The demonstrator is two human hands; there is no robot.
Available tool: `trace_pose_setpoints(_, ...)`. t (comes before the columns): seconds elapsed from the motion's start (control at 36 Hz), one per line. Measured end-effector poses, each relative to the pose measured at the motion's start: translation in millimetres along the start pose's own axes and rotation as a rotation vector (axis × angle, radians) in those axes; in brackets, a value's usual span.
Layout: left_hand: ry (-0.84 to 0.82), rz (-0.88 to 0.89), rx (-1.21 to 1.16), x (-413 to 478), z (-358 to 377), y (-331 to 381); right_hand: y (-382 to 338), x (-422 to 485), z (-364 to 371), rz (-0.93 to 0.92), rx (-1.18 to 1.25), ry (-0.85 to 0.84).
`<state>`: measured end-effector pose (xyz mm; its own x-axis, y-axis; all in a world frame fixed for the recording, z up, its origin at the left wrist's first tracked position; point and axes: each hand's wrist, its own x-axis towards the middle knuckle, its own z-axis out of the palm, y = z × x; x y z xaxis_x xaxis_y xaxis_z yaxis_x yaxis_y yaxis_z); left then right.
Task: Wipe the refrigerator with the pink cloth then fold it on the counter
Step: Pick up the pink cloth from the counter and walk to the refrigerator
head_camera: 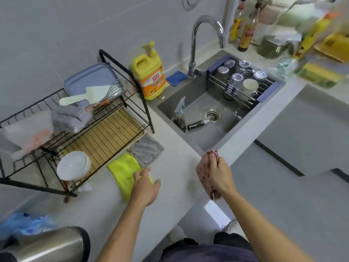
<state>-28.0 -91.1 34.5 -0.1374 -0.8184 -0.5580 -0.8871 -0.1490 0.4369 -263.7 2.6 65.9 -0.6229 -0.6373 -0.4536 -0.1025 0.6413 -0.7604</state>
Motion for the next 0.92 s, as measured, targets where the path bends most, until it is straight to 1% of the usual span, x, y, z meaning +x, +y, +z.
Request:
trace_pose_setpoints(0.08,-0.017,0.058,-0.185,2,8,35,12,7,-44,0.032,0.102,0.089)
trace_pose_setpoints(0.19,-0.150,0.089,-0.529,-8,28,100,31,11,-108,0.067,0.221,0.209)
trace_pose_setpoints(0.25,-0.204,0.127,-0.582,-15,40,136,42,15,-142,0.068,0.267,0.279)
trace_pose_setpoints(0.33,-0.252,0.191,-0.541,-23,61,185,63,17,-193,0.076,0.330,0.352)
trace_pose_setpoints(0.42,-0.279,0.238,-0.504,-29,93,230,92,17,-243,0.108,0.339,0.417)
trace_pose_setpoints(0.58,-0.373,0.269,-0.479,-46,172,313,157,6,-332,0.211,0.355,0.526)
trace_pose_setpoints(0.81,-0.611,0.351,-0.351,-86,265,410,226,-23,-418,0.319,0.443,0.756)
trace_pose_setpoints(0.92,-0.674,0.412,-0.277,-103,301,449,253,-34,-449,0.377,0.529,0.876)
